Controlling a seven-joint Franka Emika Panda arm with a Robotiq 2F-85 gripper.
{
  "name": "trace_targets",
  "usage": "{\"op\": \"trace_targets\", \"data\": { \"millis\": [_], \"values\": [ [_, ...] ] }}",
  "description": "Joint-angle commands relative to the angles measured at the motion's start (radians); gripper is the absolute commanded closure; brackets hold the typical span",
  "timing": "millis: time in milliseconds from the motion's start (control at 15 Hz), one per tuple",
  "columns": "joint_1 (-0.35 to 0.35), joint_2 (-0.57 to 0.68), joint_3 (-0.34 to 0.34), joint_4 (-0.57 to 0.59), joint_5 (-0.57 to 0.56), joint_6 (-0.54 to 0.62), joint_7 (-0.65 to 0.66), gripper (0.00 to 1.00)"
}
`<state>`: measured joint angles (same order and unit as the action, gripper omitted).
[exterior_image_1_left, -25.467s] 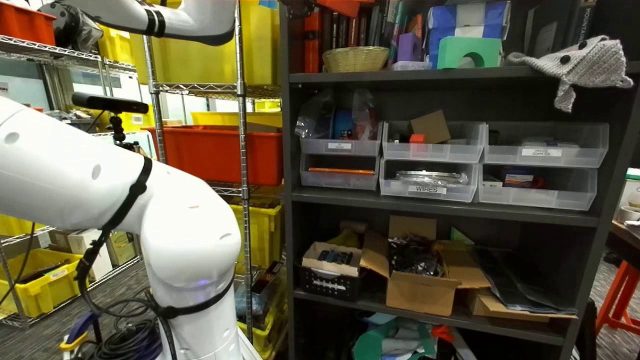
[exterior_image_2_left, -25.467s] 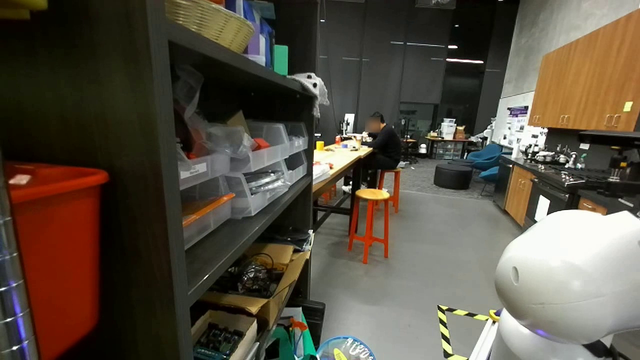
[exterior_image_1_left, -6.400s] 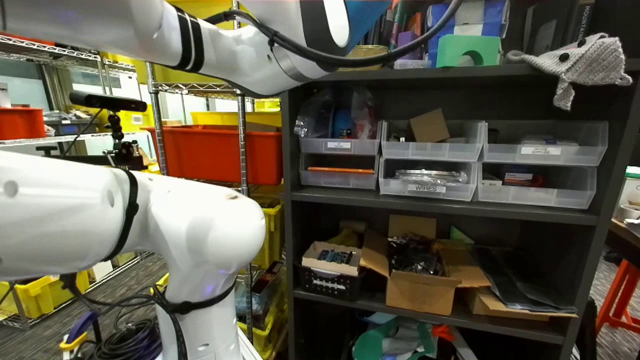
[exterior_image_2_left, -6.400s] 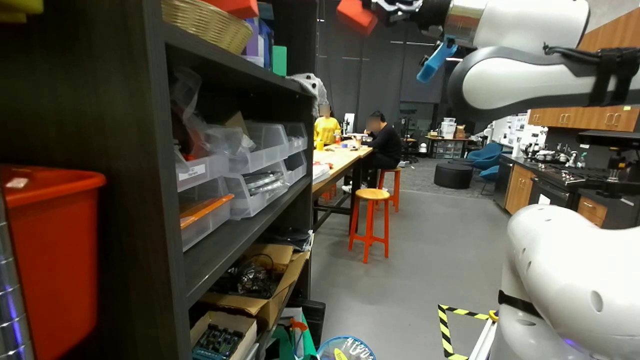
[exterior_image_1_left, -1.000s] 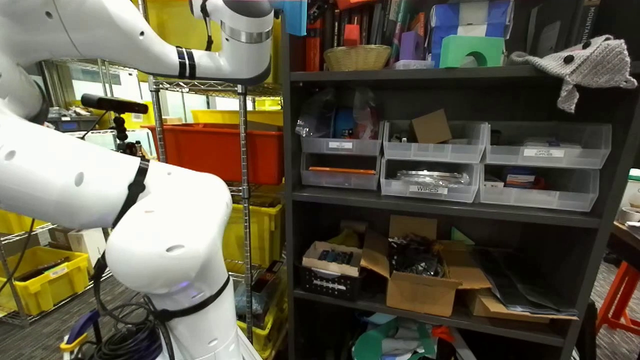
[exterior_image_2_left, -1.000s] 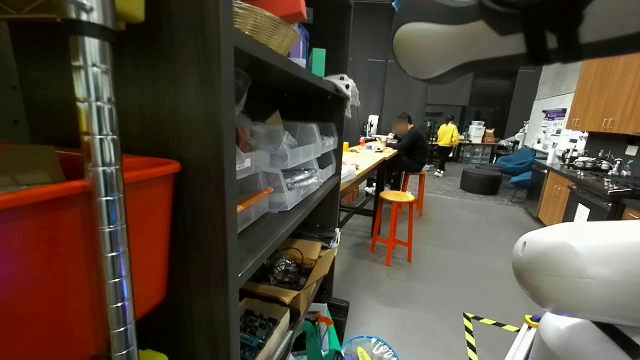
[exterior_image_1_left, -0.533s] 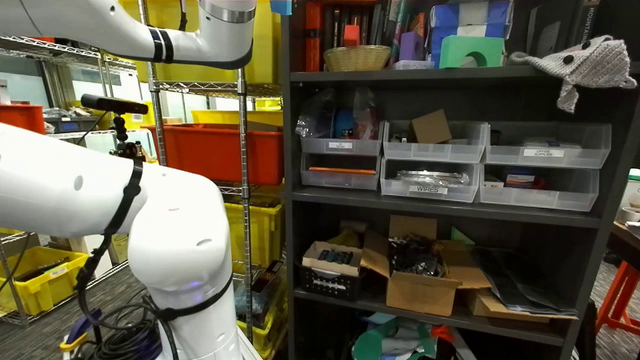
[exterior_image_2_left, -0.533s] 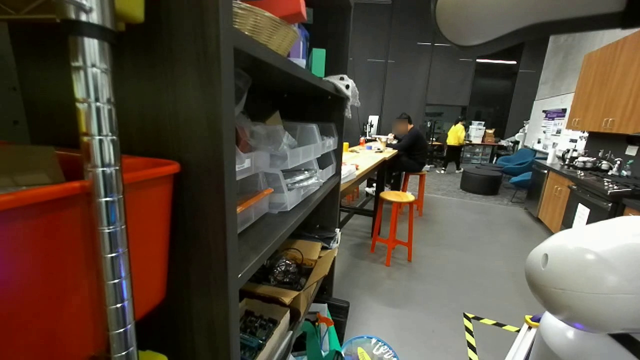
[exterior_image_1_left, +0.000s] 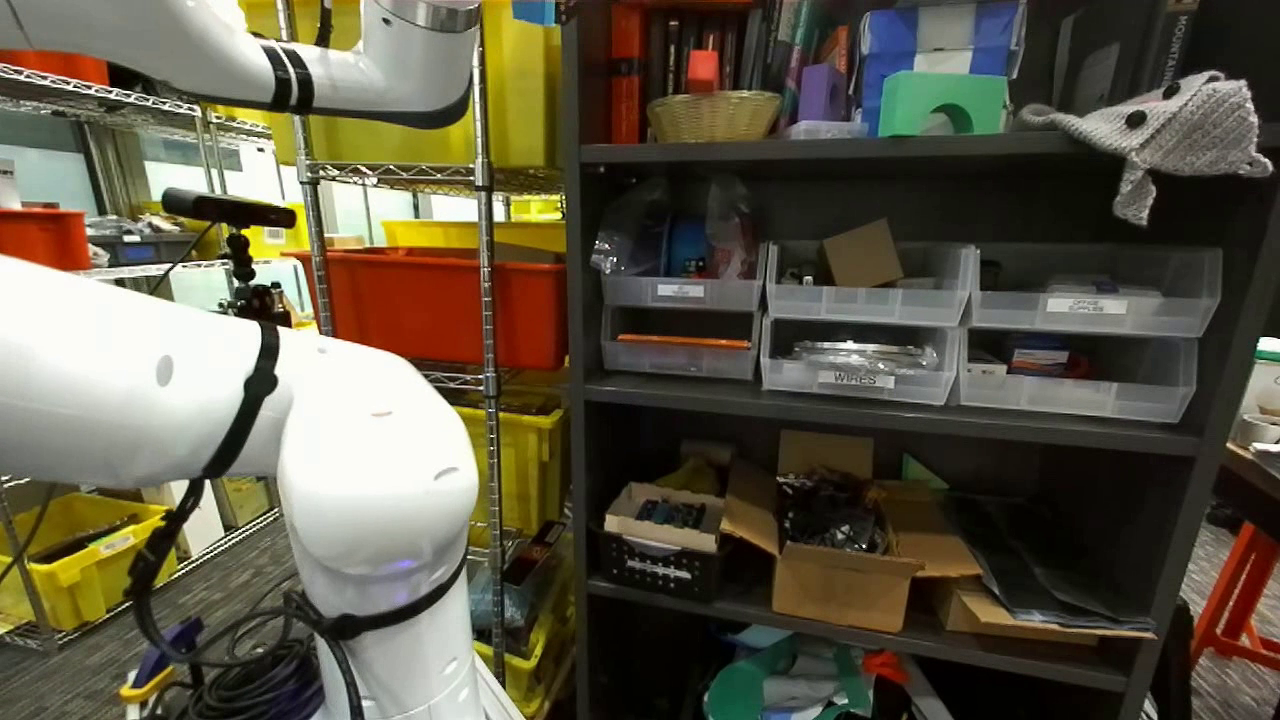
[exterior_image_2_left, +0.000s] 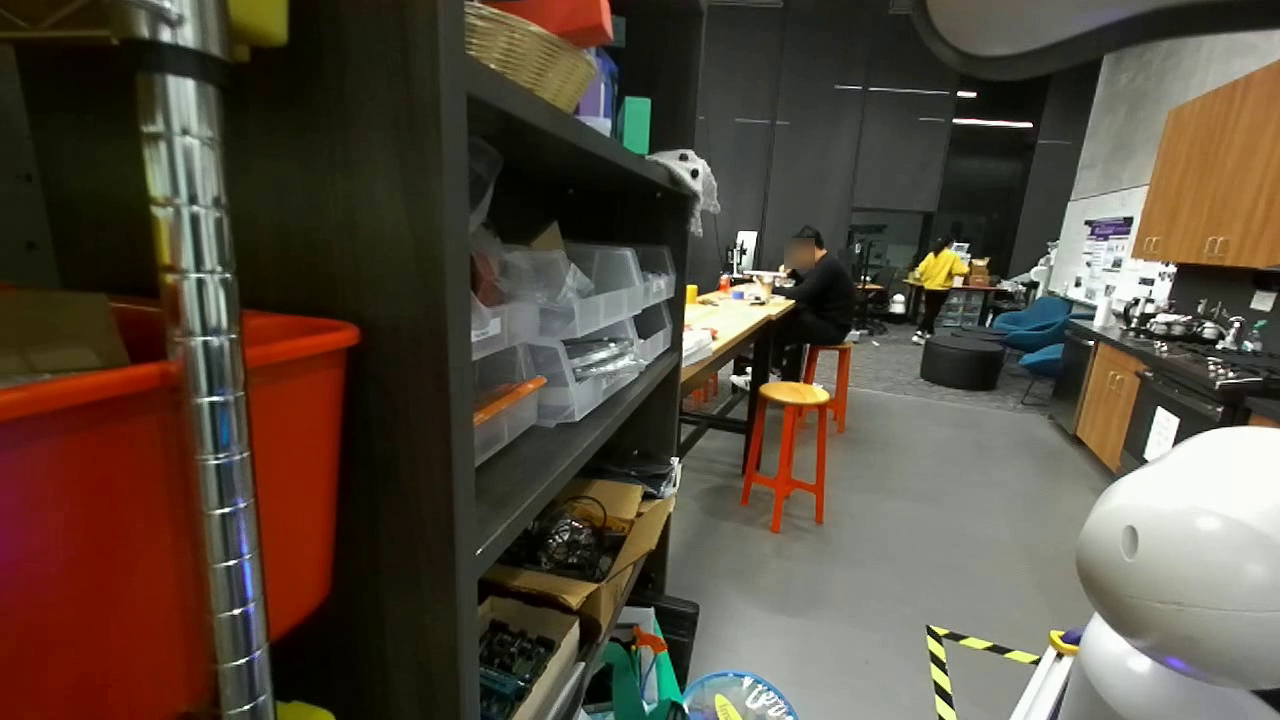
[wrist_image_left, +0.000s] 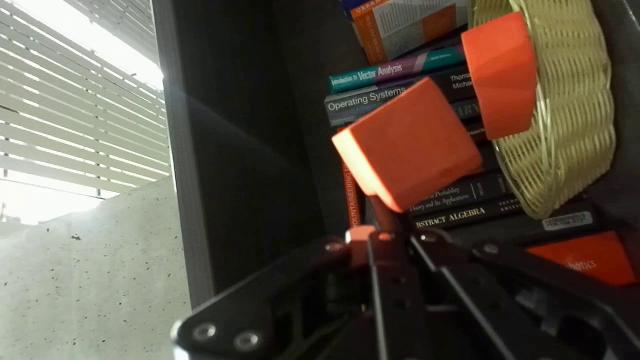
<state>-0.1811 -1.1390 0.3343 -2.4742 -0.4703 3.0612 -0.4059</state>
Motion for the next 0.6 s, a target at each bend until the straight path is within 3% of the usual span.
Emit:
{"op": "trace_targets", "data": {
  "millis": [0, 133, 533],
  "values": [
    [0.034, 0.028, 0.012, 0.029, -0.037, -0.037, -0.007, 1.0],
    [0.075, 0.046, 0.012, 0.037, -0.037, -0.07, -0.022, 1.0],
    [0.096, 0.096, 0.041, 0.091, -0.04, -0.12, -0.008, 1.0]
  ]
}}
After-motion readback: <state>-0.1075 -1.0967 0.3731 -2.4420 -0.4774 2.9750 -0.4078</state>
